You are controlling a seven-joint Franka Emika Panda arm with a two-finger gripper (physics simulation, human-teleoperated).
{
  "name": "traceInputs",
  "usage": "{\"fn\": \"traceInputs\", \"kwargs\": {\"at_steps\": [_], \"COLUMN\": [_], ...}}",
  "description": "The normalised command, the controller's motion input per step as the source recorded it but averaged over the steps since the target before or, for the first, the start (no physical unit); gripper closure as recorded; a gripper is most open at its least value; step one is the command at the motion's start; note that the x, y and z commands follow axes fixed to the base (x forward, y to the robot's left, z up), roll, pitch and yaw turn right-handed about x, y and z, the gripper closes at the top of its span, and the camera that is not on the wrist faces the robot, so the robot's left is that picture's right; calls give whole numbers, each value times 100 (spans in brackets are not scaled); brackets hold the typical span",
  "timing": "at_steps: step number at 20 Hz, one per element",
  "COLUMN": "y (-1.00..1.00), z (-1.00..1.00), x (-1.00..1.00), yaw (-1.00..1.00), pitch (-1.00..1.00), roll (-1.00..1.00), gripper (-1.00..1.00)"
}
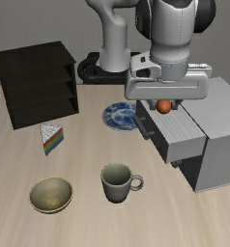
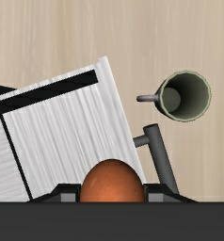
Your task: Pick up the egg and place it in the top layer of the cabinet
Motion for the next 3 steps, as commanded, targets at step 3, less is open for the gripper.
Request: {"fn": "traceInputs", "kwargs": {"at_steps": [3], "y": [0], "z": [0], "x": [0], "yaw": [0], "pitch": [0], "roll": [0], "gripper": [-100]}}
